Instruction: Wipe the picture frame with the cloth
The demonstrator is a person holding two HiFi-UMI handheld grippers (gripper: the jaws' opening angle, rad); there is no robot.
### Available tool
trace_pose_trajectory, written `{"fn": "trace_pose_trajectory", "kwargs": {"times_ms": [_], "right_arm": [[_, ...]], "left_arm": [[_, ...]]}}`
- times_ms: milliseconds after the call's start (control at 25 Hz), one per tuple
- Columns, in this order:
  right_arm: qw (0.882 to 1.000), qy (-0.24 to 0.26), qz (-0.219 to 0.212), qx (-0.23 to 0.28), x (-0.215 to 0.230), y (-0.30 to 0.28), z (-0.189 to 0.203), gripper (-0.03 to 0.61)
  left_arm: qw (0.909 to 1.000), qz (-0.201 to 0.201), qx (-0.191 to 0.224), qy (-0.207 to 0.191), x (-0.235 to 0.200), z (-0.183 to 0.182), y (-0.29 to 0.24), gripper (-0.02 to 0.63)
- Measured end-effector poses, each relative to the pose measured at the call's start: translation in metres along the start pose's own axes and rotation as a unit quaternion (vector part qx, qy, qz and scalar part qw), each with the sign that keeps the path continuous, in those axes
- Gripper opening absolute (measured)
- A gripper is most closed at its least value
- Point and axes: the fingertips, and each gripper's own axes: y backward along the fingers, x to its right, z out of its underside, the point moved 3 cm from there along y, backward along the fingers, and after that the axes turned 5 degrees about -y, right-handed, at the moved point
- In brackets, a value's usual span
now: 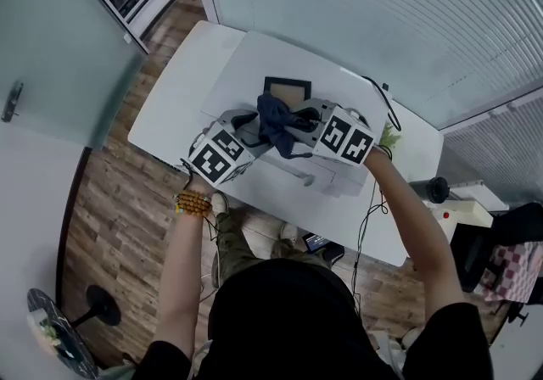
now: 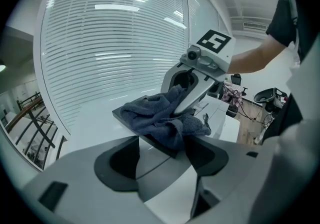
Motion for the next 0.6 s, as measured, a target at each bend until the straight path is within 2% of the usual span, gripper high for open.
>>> {"fn": "trace_pose_trajectory", "kwargs": {"times_ms": [40, 80, 160, 200, 320, 440, 520, 600], "right_arm": [[0.998, -0.05, -0.018, 0.042, 0.002, 0.004, -0.001, 0.037], [0.99, -0.103, -0.029, 0.089, 0.005, 0.013, -0.004, 0.037], [0.965, -0.185, -0.016, 0.186, 0.015, 0.038, -0.013, 0.039], [0.951, -0.208, 0.004, 0.229, 0.02, 0.053, -0.017, 0.04], [0.916, -0.233, 0.063, 0.321, 0.022, 0.094, -0.025, 0.043], [0.888, -0.232, 0.133, 0.375, 0.013, 0.131, -0.026, 0.046], [0.867, -0.239, 0.198, 0.39, 0.009, 0.151, -0.021, 0.046], [0.855, -0.233, 0.264, 0.381, 0.002, 0.162, -0.012, 0.046]], "left_arm": [[1.0, 0.0, 0.001, 0.0, 0.0, 0.0, 0.0, 0.29], [1.0, 0.001, 0.002, -0.001, 0.001, 0.0, 0.0, 0.287], [0.9999, 0.005, 0.01, -0.001, 0.001, -0.001, 0.001, 0.279], [0.9998, 0.009, 0.02, 0.003, 0.001, -0.002, 0.003, 0.278], [0.9961, 0.02, 0.076, 0.04, -0.001, -0.009, 0.015, 0.298], [0.9881, -0.007, 0.146, 0.045, 0.003, -0.025, 0.04, 0.298], [0.9768, -0.037, 0.208, 0.032, 0.01, -0.043, 0.06, 0.298], [0.9588, -0.078, 0.272, 0.029, 0.017, -0.059, 0.079, 0.268]]}}
